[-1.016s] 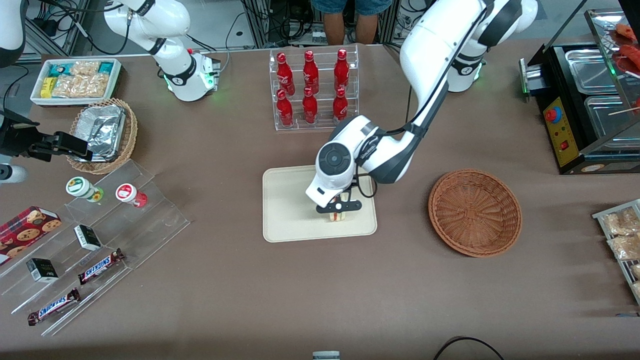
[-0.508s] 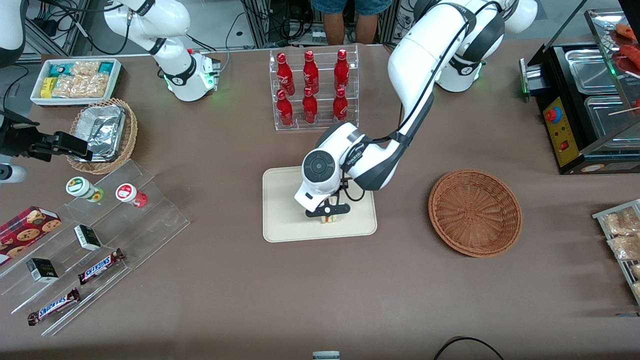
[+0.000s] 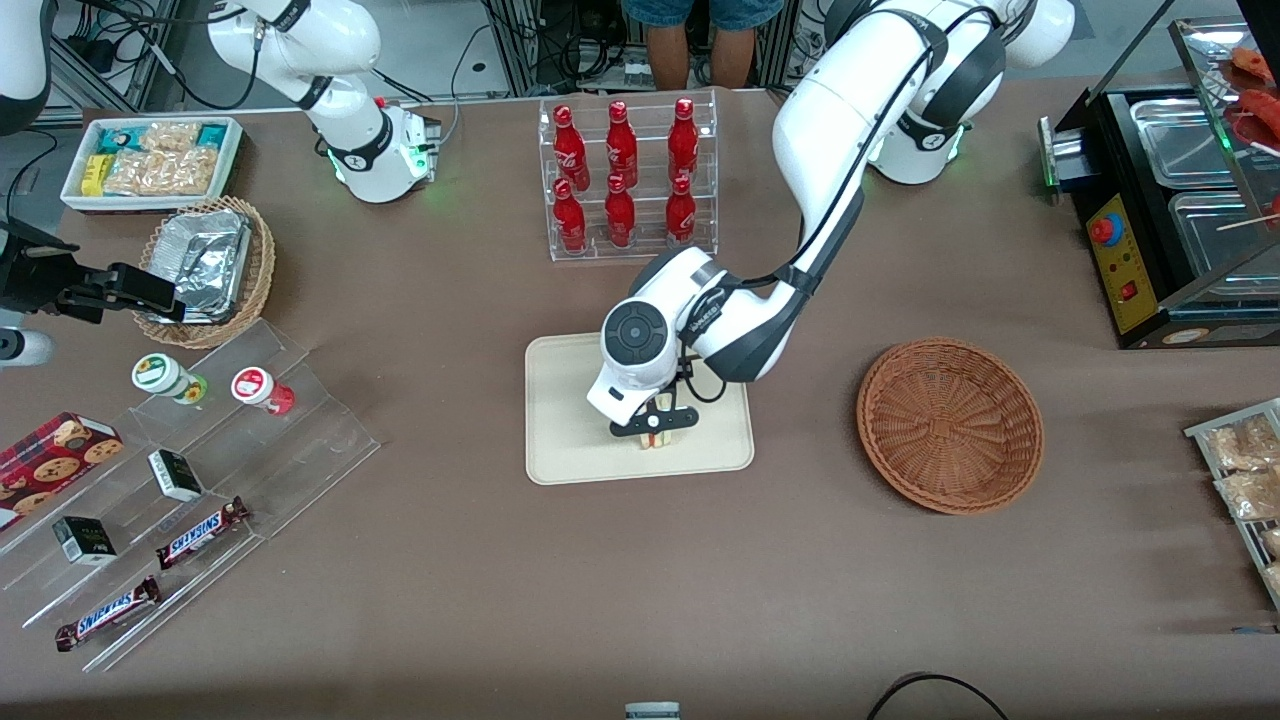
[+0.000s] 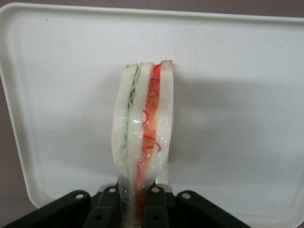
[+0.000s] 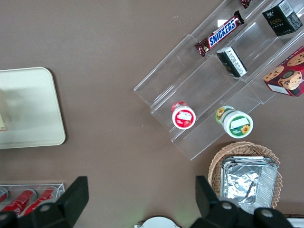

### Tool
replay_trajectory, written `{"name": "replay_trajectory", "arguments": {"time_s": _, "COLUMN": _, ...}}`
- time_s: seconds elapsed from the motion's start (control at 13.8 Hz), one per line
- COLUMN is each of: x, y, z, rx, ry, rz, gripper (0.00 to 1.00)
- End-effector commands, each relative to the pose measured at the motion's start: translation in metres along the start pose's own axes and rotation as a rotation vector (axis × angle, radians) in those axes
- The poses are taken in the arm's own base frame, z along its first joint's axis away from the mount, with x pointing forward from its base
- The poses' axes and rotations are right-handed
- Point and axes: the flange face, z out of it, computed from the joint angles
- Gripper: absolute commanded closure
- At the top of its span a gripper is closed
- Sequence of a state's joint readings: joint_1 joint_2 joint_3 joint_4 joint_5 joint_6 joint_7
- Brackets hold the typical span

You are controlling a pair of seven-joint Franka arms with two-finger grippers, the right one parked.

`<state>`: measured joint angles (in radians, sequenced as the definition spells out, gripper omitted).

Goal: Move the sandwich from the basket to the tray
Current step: 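Lower the sandwich onto the tray and open the left gripper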

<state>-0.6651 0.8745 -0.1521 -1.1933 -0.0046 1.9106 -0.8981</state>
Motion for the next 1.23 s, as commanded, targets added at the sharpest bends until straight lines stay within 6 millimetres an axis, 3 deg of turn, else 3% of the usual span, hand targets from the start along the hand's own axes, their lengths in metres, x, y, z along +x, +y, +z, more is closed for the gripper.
{"name": "replay_trajectory", "arguments": {"time_s": 0.0, "x": -0.001, "y": 0.01, "z": 0.003, "rx": -0.006, "ry": 0.03, "rz": -0.016, "gripper": 1.0}}
{"name": "replay_trajectory", "arguments": {"time_s": 0.07, "x": -0.001, "y": 0.01, "z": 0.004, "rx": -0.005, "ry": 0.038, "rz": -0.015, "gripper": 1.0}}
{"name": "replay_trajectory", "arguments": {"time_s": 0.15, "x": 0.0, "y": 0.01, "z": 0.005, "rx": -0.005, "ry": 0.038, "rz": -0.016, "gripper": 0.69}}
{"name": "replay_trajectory", "arguments": {"time_s": 0.22, "x": 0.0, "y": 0.01, "z": 0.009, "rx": -0.002, "ry": 0.037, "rz": -0.015, "gripper": 0.03}}
{"name": "replay_trajectory", "arguments": {"time_s": 0.51, "x": 0.0, "y": 0.008, "z": -0.011, "rx": -0.011, "ry": 0.049, "rz": -0.016, "gripper": 0.0}}
{"name": "replay_trajectory", "arguments": {"time_s": 1.02, "x": -0.003, "y": -0.014, "z": -0.104, "rx": -0.046, "ry": 0.09, "rz": -0.003, "gripper": 0.0}}
{"name": "replay_trajectory", "arguments": {"time_s": 1.16, "x": 0.008, "y": -0.033, "z": -0.125, "rx": -0.04, "ry": 0.087, "rz": 0.039, "gripper": 0.0}}
